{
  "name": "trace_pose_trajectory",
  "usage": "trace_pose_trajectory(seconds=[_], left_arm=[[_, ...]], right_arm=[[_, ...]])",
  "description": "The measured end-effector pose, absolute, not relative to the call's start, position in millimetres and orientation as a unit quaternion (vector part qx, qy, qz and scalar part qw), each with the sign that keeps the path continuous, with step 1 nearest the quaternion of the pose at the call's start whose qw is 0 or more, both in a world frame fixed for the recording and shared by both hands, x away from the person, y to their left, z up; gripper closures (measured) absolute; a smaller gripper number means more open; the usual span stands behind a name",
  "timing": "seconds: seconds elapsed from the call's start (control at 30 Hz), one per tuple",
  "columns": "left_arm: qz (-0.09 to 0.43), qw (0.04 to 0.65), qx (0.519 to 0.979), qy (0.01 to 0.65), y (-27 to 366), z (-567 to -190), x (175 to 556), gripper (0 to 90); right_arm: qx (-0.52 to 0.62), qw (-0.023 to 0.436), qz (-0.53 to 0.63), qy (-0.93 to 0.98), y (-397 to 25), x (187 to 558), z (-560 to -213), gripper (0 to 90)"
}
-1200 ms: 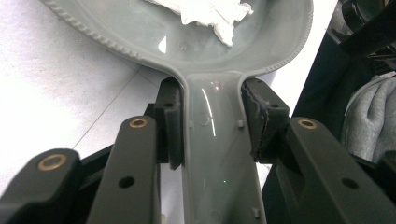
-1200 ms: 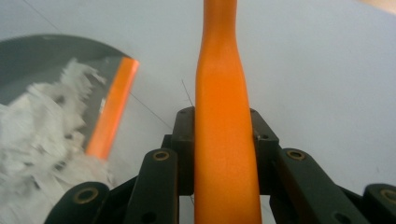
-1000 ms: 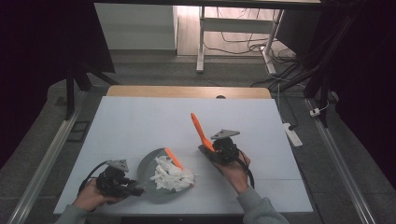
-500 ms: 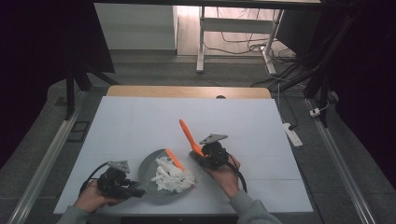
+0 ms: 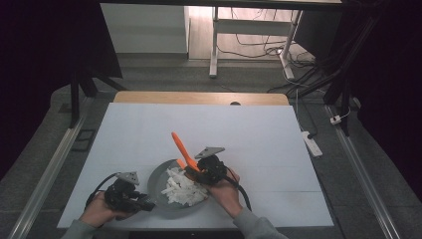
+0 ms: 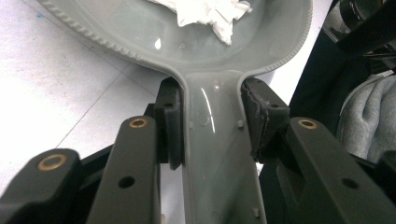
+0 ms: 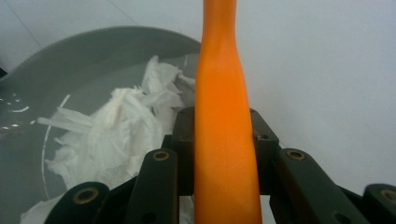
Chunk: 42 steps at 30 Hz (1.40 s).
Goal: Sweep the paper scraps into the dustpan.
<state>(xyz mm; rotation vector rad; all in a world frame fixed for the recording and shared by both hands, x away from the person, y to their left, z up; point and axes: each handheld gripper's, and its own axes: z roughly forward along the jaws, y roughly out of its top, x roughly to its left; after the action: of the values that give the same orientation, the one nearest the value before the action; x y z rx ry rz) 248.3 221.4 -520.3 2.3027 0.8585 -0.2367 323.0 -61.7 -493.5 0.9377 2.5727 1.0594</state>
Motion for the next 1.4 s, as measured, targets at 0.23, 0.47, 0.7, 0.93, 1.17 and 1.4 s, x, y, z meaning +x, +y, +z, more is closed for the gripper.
trace_pose_trajectory(seconds=[0.23,0.47,0.7,0.93,1.17,1.4], left_arm=[[-0.091,0.329,0.881,0.329,221,-521,249,60.9],[-0.092,0.33,0.88,0.328,221,-522,249,60.9],[-0.093,0.333,0.879,0.327,222,-522,249,60.9],[-0.094,0.334,0.879,0.328,222,-522,249,60.9],[-0.09,0.336,0.878,0.328,223,-523,249,60.9],[-0.084,0.342,0.876,0.329,223,-524,248,61.0]], right_arm=[[0.304,0.095,0.373,0.871,-47,317,-490,70.3],[0.269,0.069,0.404,0.872,-28,312,-486,70.3],[0.263,0.096,0.412,0.867,-40,310,-472,70.3],[0.275,0.107,0.424,0.856,-55,316,-466,70.3],[0.28,0.114,0.426,0.853,-65,320,-462,70.3],[0.289,0.115,0.427,0.849,-77,325,-463,70.3]])
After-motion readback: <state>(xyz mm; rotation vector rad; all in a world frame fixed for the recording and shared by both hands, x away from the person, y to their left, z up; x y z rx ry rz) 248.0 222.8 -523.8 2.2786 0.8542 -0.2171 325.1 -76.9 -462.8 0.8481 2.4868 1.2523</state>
